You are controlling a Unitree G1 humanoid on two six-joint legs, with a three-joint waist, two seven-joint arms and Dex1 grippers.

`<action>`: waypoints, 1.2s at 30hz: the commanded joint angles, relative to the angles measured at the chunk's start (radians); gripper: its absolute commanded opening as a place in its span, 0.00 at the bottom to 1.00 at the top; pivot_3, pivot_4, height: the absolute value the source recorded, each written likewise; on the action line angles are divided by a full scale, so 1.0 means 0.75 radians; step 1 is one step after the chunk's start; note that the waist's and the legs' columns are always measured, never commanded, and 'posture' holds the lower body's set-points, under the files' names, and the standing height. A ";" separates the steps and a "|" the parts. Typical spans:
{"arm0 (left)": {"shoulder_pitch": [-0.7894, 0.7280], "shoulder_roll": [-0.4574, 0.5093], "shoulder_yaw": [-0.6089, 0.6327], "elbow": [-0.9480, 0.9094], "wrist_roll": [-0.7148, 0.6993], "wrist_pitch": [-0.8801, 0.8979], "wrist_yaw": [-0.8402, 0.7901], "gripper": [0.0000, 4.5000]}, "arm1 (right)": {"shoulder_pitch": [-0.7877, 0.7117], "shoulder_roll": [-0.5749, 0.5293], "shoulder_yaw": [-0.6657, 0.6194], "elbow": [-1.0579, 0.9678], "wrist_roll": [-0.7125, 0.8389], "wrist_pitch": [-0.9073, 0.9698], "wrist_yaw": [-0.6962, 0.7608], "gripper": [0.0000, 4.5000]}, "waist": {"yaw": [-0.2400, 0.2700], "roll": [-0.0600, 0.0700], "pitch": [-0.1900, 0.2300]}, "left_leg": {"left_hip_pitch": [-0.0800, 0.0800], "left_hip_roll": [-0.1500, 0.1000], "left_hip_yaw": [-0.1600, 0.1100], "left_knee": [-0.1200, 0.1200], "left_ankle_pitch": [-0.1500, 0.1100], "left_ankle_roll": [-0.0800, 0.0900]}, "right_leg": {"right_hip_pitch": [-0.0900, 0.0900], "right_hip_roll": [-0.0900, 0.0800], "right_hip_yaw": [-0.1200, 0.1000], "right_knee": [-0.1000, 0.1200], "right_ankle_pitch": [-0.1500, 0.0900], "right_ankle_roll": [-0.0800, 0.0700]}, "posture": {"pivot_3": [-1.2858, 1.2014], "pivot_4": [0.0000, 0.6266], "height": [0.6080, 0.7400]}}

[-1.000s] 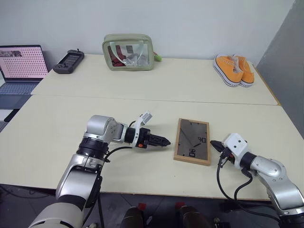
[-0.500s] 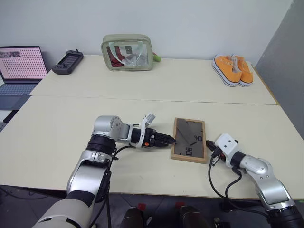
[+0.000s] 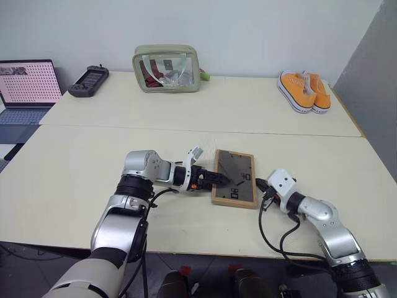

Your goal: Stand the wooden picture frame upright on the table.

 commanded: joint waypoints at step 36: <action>-0.166 0.027 0.282 0.093 -0.108 -0.191 0.018 0.29 | 0.029 -0.125 -0.124 0.006 0.008 -0.068 0.013 0.00 | 0.001 0.000 0.000 | -0.002 0.000 0.000 -0.001 0.000 0.000 | -0.002 0.000 0.000 0.000 0.000 0.000 | 0.52 0.24 1.00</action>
